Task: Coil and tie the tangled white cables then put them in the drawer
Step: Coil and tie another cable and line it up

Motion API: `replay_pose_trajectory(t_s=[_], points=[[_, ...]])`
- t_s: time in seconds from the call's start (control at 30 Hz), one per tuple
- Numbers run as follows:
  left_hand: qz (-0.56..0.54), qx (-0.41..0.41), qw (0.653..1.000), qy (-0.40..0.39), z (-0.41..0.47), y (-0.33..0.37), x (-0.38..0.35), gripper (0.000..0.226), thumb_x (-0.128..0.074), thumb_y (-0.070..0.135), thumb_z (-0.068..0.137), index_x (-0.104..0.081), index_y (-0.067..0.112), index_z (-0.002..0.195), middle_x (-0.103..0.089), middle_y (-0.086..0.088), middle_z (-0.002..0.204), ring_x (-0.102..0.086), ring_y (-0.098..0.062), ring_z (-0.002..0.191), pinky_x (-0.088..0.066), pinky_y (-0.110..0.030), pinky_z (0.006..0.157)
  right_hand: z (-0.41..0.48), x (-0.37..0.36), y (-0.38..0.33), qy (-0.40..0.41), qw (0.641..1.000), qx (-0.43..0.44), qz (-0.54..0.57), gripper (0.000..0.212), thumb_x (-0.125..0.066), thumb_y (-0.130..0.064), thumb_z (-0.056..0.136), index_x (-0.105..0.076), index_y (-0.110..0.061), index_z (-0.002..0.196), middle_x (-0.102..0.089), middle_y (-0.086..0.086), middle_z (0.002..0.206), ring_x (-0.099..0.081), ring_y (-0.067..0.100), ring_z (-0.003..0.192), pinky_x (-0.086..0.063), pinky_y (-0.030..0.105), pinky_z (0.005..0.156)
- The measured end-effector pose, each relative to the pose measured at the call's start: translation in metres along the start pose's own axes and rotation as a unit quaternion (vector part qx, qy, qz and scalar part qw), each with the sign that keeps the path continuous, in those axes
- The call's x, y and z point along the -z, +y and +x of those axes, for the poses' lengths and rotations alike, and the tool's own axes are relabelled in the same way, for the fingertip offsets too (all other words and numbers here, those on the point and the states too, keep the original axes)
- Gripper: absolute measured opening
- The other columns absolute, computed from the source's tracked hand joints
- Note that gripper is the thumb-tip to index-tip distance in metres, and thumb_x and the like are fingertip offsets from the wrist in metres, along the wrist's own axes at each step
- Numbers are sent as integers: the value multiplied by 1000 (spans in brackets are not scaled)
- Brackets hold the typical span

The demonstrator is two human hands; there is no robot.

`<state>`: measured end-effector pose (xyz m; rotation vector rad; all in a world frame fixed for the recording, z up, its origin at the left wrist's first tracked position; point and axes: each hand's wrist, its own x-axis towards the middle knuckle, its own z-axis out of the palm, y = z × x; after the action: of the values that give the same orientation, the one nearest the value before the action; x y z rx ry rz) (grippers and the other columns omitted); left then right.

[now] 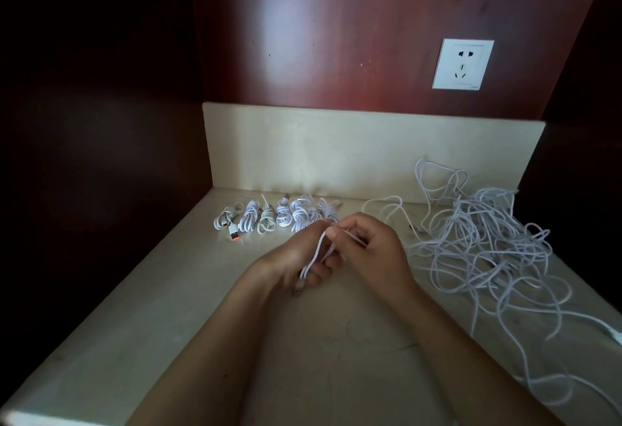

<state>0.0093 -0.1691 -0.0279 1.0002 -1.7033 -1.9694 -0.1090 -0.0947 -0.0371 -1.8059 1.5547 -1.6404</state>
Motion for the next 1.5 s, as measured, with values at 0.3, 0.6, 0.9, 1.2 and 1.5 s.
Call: replay_pose_trajectory(t_s=[0.3,0.6,0.9,1.2,1.5], points=[[-12,15,997,-70,-3,4,3,56,-18,59,100,-41,23,64,-37,2,45,-18,-4,34,-13,-11,35,4,1,11,50,998,-26,-14,10,-65,-32,88,-58,-30,81,-49,-14,53,-45,5,52,-37,32,57],[117,-48,988,-86,-18,8,5,50,-30,58,98,-45,20,69,-26,5,46,-19,-6,40,-12,-18,38,4,1,15,-5,1000,-8,-19,17,-45,-20,92,-54,-34,88,-60,-17,76,-58,8,73,-47,36,72],[153,-242,935,211,-14,8,3,49,-27,37,107,-69,24,86,-64,7,58,-43,-6,44,-38,-19,48,0,5,18,-13,980,-3,-199,14,-41,-32,101,-48,-25,91,-53,-7,69,-53,16,66,-46,41,65],[-312,-198,918,145,3,9,15,52,-25,40,106,-57,5,84,-67,-7,64,-70,-21,66,-58,-30,65,-1,2,24,-110,962,0,-248,30,-36,-37,96,-62,-22,94,-64,-4,79,-61,22,80,-46,36,71],[-399,-205,857,254,3,13,33,45,-28,41,106,-35,20,67,-20,9,42,-16,-5,31,-15,-13,33,-3,-4,19,-173,931,103,-304,28,-50,-34,92,-61,-19,71,-55,-6,65,-51,13,66,-44,35,67]])
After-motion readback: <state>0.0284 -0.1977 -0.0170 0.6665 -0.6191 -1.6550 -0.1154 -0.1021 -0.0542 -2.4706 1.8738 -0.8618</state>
